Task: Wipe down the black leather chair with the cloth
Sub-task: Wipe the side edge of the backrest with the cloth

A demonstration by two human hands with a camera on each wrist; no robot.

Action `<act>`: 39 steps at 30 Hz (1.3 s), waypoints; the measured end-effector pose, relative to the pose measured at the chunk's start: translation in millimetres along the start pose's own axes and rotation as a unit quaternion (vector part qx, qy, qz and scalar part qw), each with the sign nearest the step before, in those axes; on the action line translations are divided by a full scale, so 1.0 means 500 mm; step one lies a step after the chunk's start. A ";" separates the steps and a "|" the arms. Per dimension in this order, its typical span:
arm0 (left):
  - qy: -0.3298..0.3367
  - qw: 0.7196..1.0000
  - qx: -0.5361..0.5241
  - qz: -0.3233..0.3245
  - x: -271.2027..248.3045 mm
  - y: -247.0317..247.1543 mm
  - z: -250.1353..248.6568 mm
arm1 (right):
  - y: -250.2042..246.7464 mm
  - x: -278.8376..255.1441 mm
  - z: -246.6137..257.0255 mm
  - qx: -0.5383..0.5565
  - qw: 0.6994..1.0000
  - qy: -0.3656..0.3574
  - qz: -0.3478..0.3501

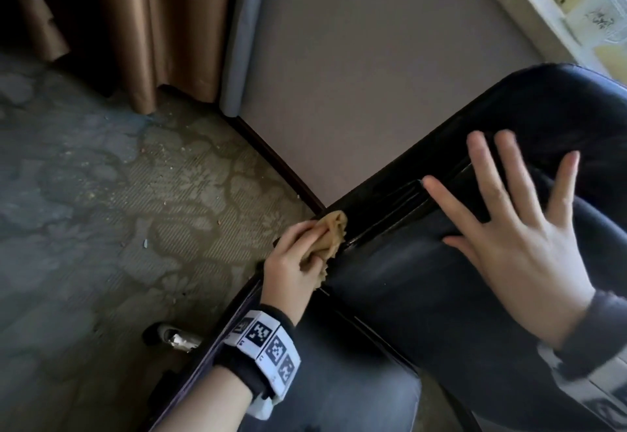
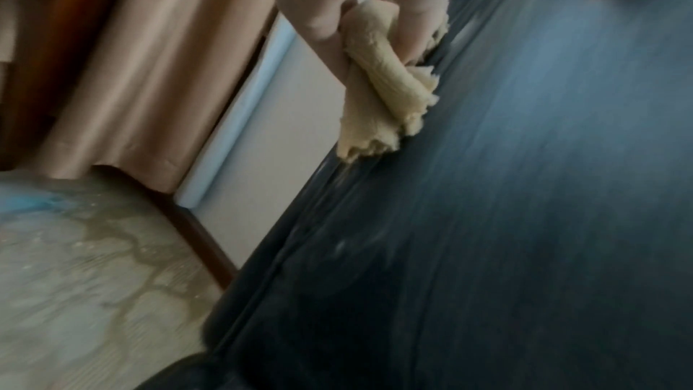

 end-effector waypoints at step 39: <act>0.107 0.993 0.032 0.048 0.031 0.027 -0.054 | 0.037 -0.008 0.013 0.003 0.999 0.008 0.041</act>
Point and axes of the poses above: each hand's wrist, its own x-axis towards the middle knuckle, its own y-axis out of the palm, z = x × y, the point moved 9 cm from there along x, towards the middle knuckle, and after that the axes turned 1 degree about z, right-handed, at the moved point
